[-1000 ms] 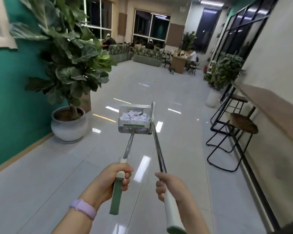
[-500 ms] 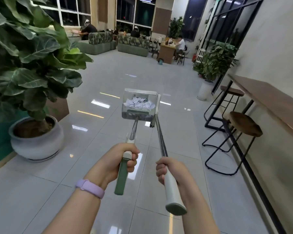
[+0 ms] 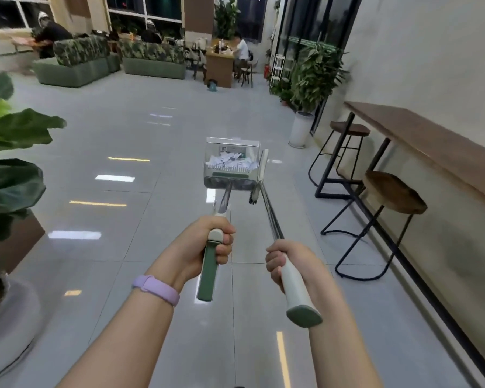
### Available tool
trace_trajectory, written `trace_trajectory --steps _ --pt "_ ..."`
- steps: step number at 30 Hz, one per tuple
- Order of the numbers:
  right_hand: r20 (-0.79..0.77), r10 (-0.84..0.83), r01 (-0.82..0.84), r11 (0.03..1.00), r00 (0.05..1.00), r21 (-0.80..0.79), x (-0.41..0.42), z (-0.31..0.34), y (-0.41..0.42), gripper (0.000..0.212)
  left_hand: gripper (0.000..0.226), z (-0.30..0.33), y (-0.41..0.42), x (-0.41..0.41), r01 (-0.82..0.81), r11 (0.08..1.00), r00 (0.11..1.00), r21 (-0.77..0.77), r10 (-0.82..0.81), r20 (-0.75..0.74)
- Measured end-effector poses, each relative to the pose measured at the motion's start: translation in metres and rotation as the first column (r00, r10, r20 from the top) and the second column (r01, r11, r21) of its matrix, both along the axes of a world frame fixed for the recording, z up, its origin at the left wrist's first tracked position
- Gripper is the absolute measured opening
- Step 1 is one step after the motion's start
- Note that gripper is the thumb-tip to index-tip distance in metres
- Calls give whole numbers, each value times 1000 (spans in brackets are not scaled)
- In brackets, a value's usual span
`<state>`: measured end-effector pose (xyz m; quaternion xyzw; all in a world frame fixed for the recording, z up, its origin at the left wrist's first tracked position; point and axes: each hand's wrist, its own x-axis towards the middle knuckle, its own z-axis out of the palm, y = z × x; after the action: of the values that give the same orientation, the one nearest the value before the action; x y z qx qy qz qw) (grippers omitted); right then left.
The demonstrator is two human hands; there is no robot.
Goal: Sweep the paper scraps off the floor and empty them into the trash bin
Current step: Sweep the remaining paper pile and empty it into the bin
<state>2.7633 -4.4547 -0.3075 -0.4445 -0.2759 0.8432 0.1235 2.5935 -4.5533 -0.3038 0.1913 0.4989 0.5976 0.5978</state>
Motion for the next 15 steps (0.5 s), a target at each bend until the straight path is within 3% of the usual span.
trace_trajectory --steps 9,15 --pt "-29 -24 24 1000 999 -5 -148 -25 219 25 25 -13 214 -141 0 1000 999 -15 1 34" --pt "-40 2 -2 1000 999 19 -233 -9 380 23 24 -3 364 -225 -58 998 996 1 58 73"
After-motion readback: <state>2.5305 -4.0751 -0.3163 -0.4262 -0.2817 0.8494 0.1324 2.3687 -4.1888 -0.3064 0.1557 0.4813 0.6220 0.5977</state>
